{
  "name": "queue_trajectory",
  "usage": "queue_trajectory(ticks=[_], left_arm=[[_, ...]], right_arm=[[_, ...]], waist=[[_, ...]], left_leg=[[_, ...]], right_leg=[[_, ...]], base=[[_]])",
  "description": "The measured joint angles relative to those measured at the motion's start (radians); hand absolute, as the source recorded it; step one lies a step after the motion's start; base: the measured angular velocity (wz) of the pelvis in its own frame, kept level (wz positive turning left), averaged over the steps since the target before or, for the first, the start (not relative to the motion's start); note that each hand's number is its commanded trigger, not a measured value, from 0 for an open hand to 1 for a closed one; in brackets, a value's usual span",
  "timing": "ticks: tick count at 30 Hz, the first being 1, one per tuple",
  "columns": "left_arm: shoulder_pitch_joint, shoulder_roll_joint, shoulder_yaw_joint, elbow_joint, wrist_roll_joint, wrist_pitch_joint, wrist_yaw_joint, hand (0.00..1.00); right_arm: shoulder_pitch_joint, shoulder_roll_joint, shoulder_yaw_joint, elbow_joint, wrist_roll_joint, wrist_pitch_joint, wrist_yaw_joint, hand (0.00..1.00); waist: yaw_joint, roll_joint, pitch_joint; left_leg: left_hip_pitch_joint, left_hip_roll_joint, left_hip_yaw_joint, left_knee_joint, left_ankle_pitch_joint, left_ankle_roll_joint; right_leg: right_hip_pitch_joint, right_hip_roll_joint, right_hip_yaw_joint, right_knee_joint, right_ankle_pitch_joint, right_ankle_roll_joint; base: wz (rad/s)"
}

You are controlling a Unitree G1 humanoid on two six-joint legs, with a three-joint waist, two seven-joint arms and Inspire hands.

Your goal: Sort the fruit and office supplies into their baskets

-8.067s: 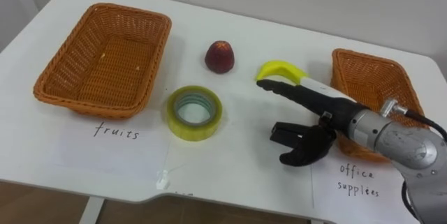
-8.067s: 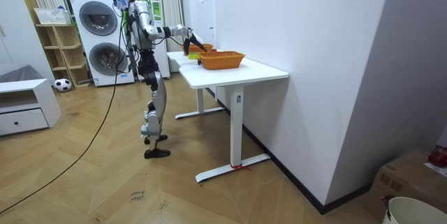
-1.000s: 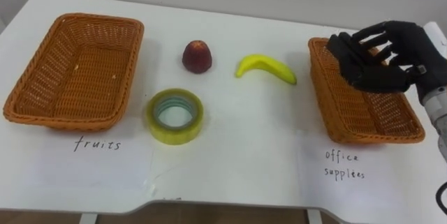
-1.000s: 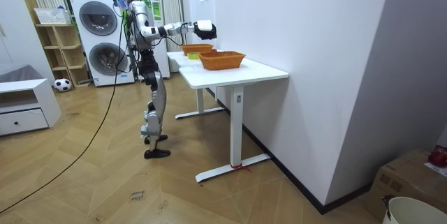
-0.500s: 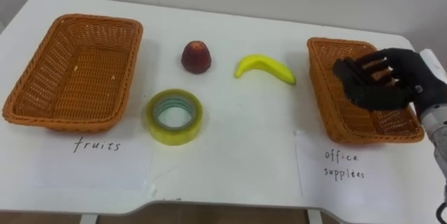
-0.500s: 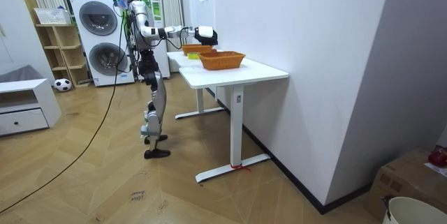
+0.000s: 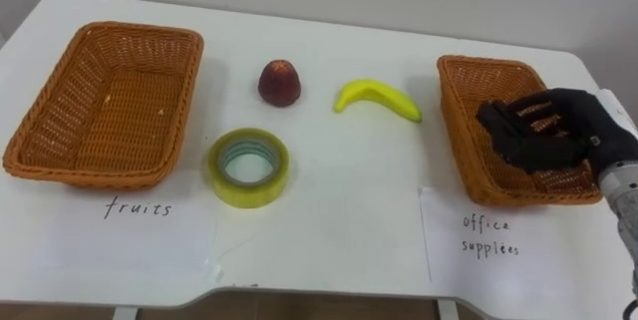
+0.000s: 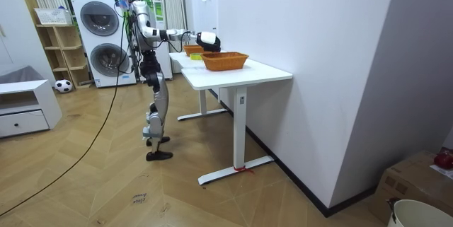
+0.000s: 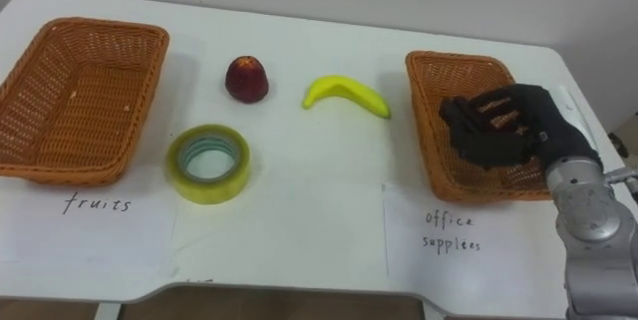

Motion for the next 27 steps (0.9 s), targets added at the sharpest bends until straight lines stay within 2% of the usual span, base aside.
queue_trajectory(ticks=[10, 27], left_arm=[[0.000, 0.003, 0.000, 0.000, 0.000, 0.000, -0.011, 0.00], [-0.004, 0.003, 0.000, -0.004, 0.000, 0.000, -0.010, 0.00]], right_arm=[[0.000, 0.000, 0.006, 0.002, 0.001, 0.001, 0.012, 0.00], [0.000, 0.000, 0.006, 0.002, -0.002, 0.001, 0.012, 0.00]], waist=[[-0.001, -0.005, -0.0034], [-0.001, -0.002, -0.0009]], left_leg=[[0.003, 0.000, 0.000, 0.000, 0.000, 0.000], [0.007, 0.000, 0.000, 0.000, 0.000, 0.000]], right_leg=[[0.001, 0.000, 0.000, 0.000, 0.000, 0.000], [0.007, 0.000, 0.000, 0.000, 0.000, 0.000]], base=[[0.00], [0.00]])
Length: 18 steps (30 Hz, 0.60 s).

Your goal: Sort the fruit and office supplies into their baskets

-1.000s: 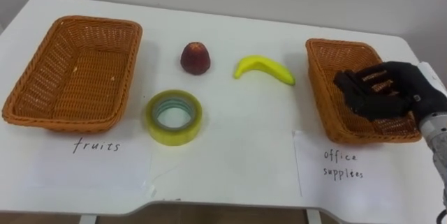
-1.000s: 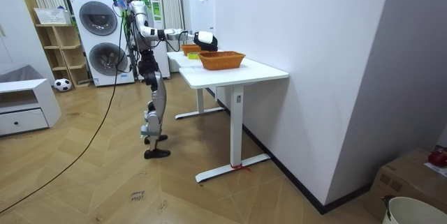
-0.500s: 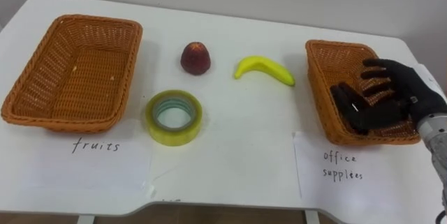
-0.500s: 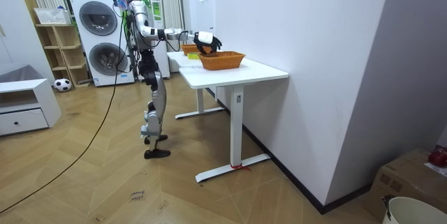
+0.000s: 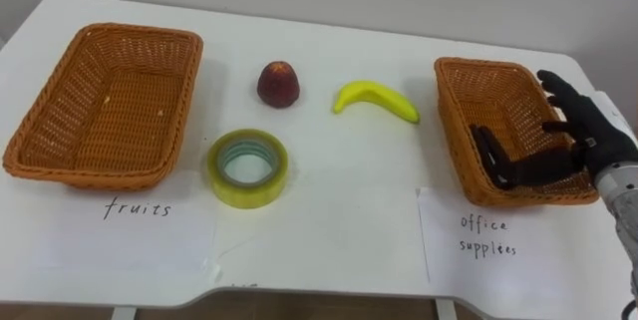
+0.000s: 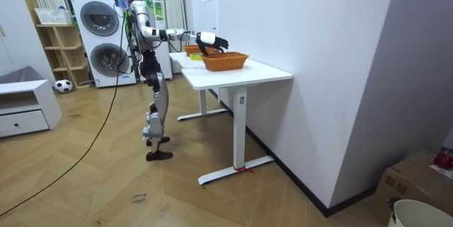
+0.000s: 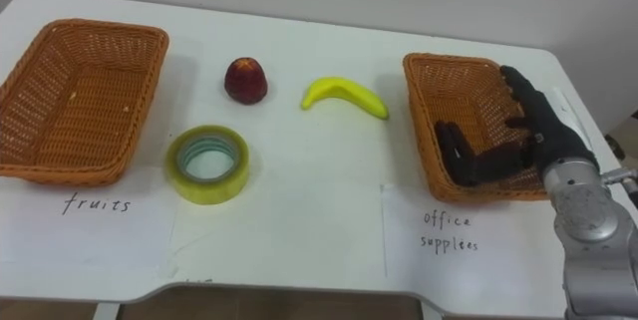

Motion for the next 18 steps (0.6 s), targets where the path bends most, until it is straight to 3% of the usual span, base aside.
queue_trajectory(ticks=[10, 18], left_arm=[[0.004, 0.000, 0.001, 0.001, -0.001, -0.003, 0.005, 0.00], [0.001, -0.004, 0.001, 0.008, -0.001, -0.011, 0.031, 0.00]], right_arm=[[0.000, 0.000, -0.006, -0.009, 0.014, -0.007, -0.015, 0.00], [0.000, 0.000, -0.025, -0.137, 0.038, -0.025, -0.093, 0.00]], waist=[[0.001, -0.001, -0.0014], [0.001, 0.009, -0.0005]], left_leg=[[0.008, 0.001, 0.000, 0.000, 0.000, 0.000], [0.008, 0.001, 0.002, 0.000, 0.000, 0.000]], right_leg=[[0.001, 0.001, 0.001, 0.000, 0.000, 0.000], [0.000, 0.001, 0.005, 0.002, 0.000, 0.000]], base=[[0.00], [0.00]])
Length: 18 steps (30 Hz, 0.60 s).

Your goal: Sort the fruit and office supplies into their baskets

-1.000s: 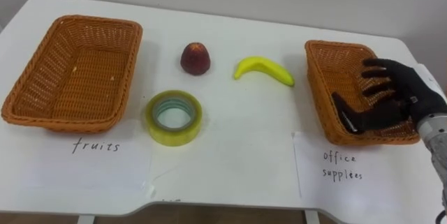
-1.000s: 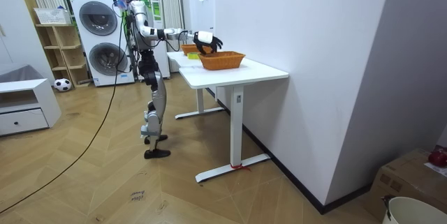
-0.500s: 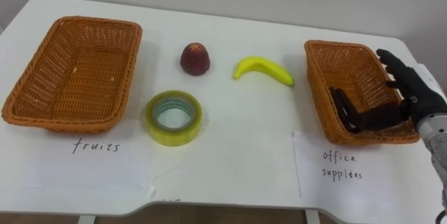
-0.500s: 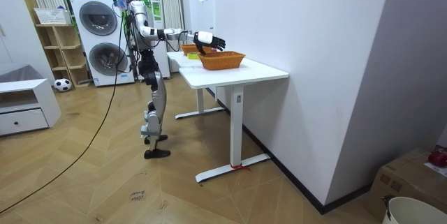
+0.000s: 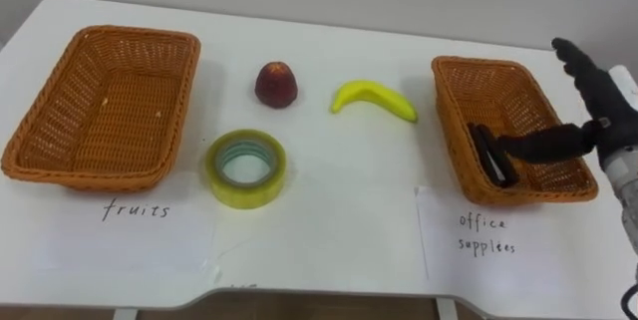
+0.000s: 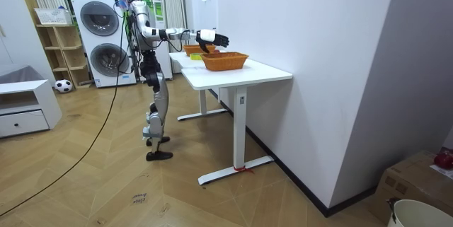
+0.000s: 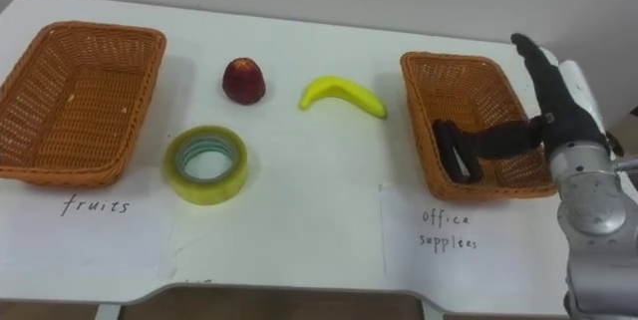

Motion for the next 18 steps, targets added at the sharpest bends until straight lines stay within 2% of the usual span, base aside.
queue_trajectory(ticks=[2, 7, 18], left_arm=[[0.003, 0.000, 0.000, 0.007, 0.000, -0.002, 0.006, 0.00], [0.007, 0.001, -0.001, 0.012, -0.001, -0.012, 0.015, 0.00], [0.007, 0.000, -0.013, 0.013, 0.000, -0.018, 0.010, 0.00]], right_arm=[[0.000, 0.000, -0.007, -0.055, -0.021, -0.002, -0.013, 0.00], [-0.001, 0.000, -0.022, -0.132, -0.031, -0.044, -0.073, 0.00], [-0.001, 0.000, -0.020, -0.195, -0.015, -0.046, -0.107, 0.00]], waist=[[-0.001, 0.002, -0.0002], [-0.001, 0.002, -0.0015], [0.003, 0.005, -0.0006]], left_leg=[[-0.005, 0.000, 0.001, 0.000, 0.000, 0.000], [-0.006, 0.000, 0.000, 0.001, 0.000, 0.000], [-0.008, 0.001, 0.000, 0.000, 0.000, 0.000]], right_leg=[[-0.001, 0.000, 0.000, 0.000, 0.000, 0.000], [-0.001, 0.000, 0.000, -0.001, 0.000, 0.000], [-0.003, 0.001, -0.001, -0.001, 0.000, 0.000]], base=[[0.00], [0.00], [0.00]])
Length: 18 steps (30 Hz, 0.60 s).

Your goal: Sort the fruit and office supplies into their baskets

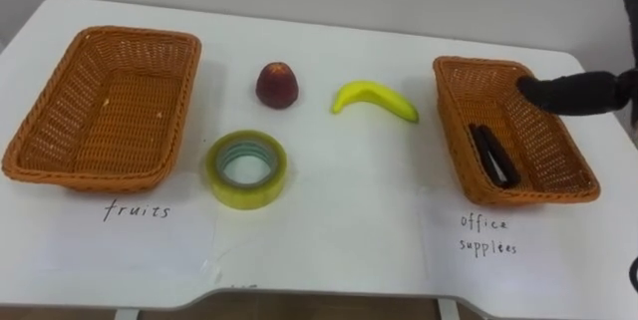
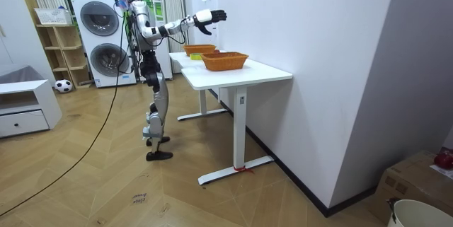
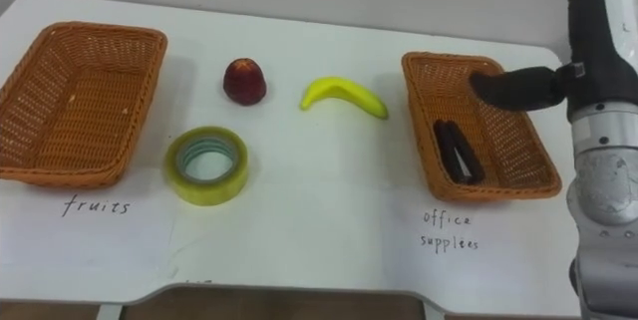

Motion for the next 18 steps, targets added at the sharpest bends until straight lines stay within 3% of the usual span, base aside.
queue_trajectory(ticks=[9, 18], left_arm=[[-0.017, 0.000, 0.001, 0.000, 0.023, 0.003, -0.021, 0.00], [-0.032, -0.004, -0.002, 0.006, 0.022, 0.009, -0.021, 0.00]], right_arm=[[-0.034, 0.000, 0.010, -0.079, 0.047, 0.000, 0.025, 0.00], [-0.095, 0.004, 0.059, -0.075, 0.158, 0.004, 0.023, 0.00]], waist=[[0.005, 0.003, -0.0010], [0.054, 0.002, 0.0013]], left_leg=[[-0.004, 0.000, -0.002, 0.001, 0.000, 0.000], [-0.002, 0.000, -0.003, 0.001, 0.000, 0.000]], right_leg=[[-0.006, 0.000, 0.000, 0.001, 0.000, 0.000], [-0.007, 0.000, -0.001, -0.001, 0.000, 0.000]], base=[[0.00], [0.00]])
